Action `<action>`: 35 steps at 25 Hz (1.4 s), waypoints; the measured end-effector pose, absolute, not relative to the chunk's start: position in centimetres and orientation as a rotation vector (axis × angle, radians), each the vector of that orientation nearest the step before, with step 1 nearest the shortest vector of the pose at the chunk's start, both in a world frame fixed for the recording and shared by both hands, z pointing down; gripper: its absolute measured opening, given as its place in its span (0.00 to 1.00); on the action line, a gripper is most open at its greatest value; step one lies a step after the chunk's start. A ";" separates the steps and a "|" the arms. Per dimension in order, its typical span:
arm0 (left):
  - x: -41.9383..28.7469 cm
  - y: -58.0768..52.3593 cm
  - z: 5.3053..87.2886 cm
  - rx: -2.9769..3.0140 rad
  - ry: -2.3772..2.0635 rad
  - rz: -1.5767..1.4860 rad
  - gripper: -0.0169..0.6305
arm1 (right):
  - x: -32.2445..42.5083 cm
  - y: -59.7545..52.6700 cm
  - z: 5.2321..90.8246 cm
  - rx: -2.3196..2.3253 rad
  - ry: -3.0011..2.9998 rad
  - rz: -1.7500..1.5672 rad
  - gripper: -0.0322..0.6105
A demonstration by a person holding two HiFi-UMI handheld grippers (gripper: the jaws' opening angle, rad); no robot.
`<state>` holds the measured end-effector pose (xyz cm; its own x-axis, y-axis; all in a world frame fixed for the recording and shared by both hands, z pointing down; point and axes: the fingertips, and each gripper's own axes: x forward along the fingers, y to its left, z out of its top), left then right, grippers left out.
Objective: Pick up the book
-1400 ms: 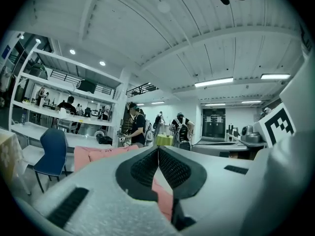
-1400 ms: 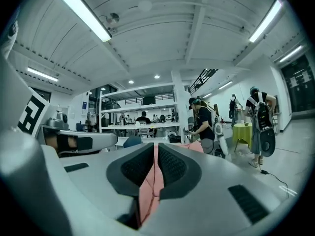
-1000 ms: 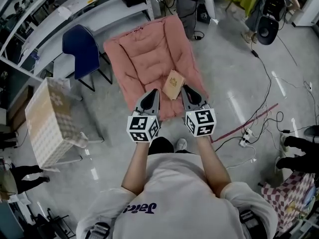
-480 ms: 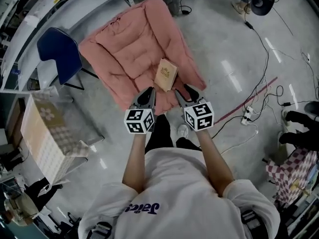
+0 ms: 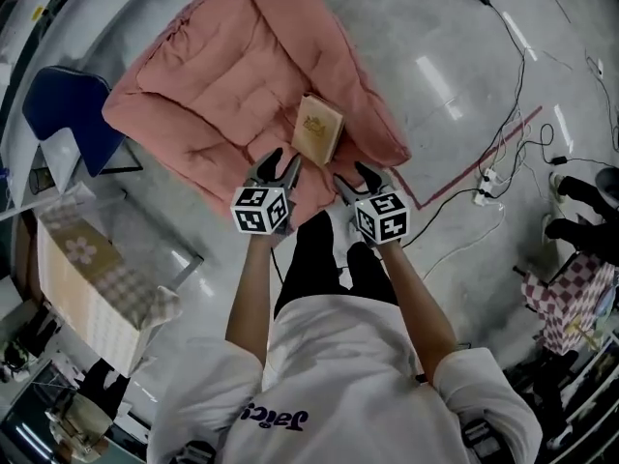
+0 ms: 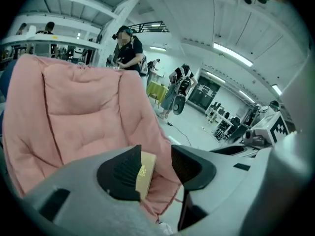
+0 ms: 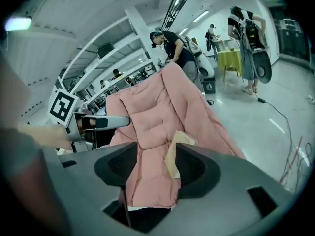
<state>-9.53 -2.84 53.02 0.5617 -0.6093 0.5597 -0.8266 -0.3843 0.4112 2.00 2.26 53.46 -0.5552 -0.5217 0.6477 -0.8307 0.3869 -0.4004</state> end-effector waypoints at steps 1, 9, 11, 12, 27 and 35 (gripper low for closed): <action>-9.8 -3.3 54.6 2.112 -1.113 0.438 0.31 | 1.8 1.9 54.8 1.161 -2.212 1.012 0.41; -10.1 -6.6 67.5 2.090 -0.748 0.588 0.47 | 0.6 1.4 68.3 1.054 -2.072 1.157 0.49; -9.8 -7.2 70.4 2.108 -0.628 0.629 0.50 | 0.6 1.1 71.1 1.077 -2.040 1.195 0.50; -9.7 -7.7 71.8 2.113 -0.581 0.639 0.52 | 0.6 0.9 72.4 1.093 -2.027 1.207 0.50; -7.0 -10.7 84.0 2.172 -0.076 0.626 0.54 | -0.1 -2.3 83.3 1.240 -1.955 1.289 0.52; -5.9 -10.2 84.2 2.179 -0.067 0.689 0.53 | -0.3 -2.6 83.5 1.260 -1.903 1.304 0.48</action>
